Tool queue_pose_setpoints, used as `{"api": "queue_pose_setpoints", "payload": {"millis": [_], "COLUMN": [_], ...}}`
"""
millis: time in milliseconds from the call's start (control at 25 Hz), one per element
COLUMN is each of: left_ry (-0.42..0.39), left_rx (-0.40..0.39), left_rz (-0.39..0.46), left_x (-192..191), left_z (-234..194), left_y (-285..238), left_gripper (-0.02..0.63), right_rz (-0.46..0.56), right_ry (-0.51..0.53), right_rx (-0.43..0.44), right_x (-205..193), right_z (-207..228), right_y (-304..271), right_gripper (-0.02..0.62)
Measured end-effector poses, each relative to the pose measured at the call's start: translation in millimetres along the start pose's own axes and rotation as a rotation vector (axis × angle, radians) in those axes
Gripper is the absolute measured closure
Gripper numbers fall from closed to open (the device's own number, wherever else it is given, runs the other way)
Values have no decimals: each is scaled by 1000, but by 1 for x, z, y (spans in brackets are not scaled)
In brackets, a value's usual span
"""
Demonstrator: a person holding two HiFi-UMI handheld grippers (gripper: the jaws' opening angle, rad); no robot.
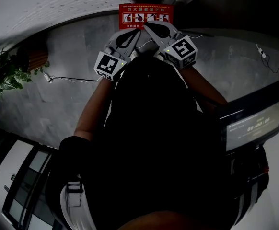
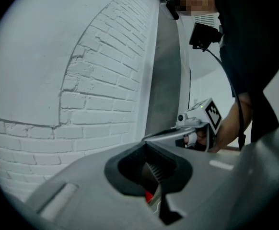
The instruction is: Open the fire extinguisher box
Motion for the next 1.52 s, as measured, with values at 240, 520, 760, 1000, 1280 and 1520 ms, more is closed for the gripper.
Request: {"api": "queue_pose_setpoints", "payload": {"millis": [240, 520, 760, 1000, 1280, 1520], "left_ry": [24, 82, 135, 145, 173, 194], "left_rx": [2, 31, 5, -30, -31, -35], "left_rz": [-32, -79, -150, -219, -276, -290], "left_x": [-37, -110, -182, -241, -292, -314], "left_z": [-18, -47, -60, -64, -66, -59], "left_y": [-1, -5, -13, -18, -11, -12], "left_gripper": [604, 604, 604, 604, 604, 604], "right_rz": [-3, -77, -79, -65, -29, 45], "right_ry": [-64, -207, -400, -528, -736, -925], "right_rx": [-74, -204, -328, -444, -600, -697], "right_x": [-33, -112, -188, -257, -327, -372], "right_z": [24, 61, 97, 108, 117, 127], "right_y": [-12, -15, -15, 3, 18, 31], "right_gripper": [584, 584, 580, 564, 493, 459]}}
Point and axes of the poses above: the fingertips, and each gripper's own axes: y backward along the fingers, z to its right, x out of its top, the point moved 3 cm from there along y, backward along the fingers, and after that the axes turned 12 degrees about z, right-handed, at the moved point
